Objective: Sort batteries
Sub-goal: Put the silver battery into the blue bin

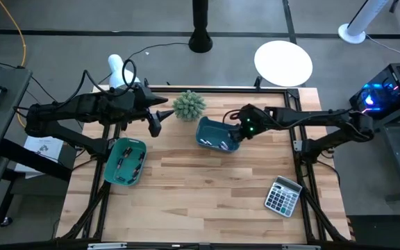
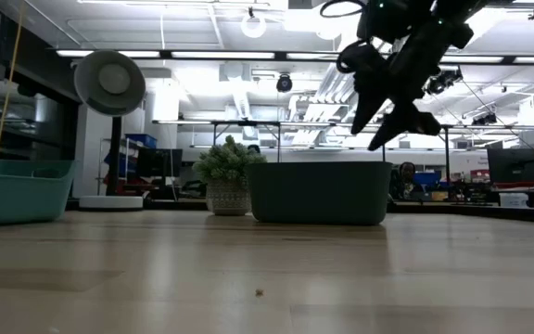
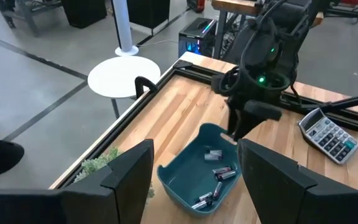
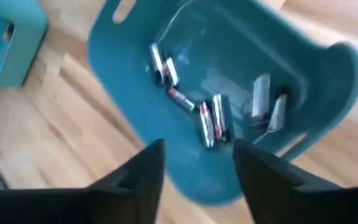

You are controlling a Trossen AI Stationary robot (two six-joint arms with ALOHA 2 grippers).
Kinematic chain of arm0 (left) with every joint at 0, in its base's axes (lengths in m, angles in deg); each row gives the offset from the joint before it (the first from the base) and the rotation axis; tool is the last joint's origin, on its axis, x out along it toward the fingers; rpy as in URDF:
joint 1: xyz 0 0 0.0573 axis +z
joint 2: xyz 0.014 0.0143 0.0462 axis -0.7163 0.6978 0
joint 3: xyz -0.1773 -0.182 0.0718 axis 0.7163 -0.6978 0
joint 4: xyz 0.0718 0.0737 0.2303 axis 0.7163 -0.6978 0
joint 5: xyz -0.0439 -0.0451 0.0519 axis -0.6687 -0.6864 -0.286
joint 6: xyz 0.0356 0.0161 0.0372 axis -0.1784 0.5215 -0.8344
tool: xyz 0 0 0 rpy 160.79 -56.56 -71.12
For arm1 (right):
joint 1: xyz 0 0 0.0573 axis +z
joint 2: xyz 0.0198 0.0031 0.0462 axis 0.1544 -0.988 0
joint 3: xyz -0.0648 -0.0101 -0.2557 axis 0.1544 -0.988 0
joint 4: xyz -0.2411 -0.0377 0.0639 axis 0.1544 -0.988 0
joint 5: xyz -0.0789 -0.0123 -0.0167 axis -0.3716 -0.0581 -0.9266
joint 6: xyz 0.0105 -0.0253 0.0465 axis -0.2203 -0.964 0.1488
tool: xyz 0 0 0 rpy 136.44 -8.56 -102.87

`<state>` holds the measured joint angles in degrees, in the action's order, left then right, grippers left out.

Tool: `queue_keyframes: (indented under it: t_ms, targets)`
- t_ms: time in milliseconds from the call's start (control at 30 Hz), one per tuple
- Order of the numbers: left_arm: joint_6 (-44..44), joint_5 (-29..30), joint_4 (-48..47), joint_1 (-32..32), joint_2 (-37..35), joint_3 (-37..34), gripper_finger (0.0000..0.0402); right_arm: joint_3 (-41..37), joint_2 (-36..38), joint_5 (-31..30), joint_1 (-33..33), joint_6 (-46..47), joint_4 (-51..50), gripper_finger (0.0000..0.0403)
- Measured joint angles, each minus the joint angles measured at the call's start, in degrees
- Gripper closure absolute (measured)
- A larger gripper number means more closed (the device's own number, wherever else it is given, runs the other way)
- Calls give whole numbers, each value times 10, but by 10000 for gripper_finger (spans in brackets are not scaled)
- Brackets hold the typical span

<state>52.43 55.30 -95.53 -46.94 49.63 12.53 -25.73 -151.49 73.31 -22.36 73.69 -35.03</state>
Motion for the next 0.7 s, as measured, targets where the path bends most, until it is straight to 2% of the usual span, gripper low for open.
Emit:
queue_keyframes:
  t_ms: [100,167,333,433,567,700]
  targets:
    - [-10,0,-1,0,0,0,174,0,16,29,2,3,-27,183]
    - [-11,0,-1,0,0,0,174,0,35,38,18,16,-73,168]
    - [-24,0,-1,0,0,0,174,0,71,60,112,77,-315,162]
    - [-26,0,3,0,0,0,174,-1,71,103,183,144,-434,161]
    - [-26,0,3,0,0,0,174,-14,71,212,289,230,-455,174]
    - [-30,0,3,0,0,0,174,-42,68,300,395,318,-411,205]
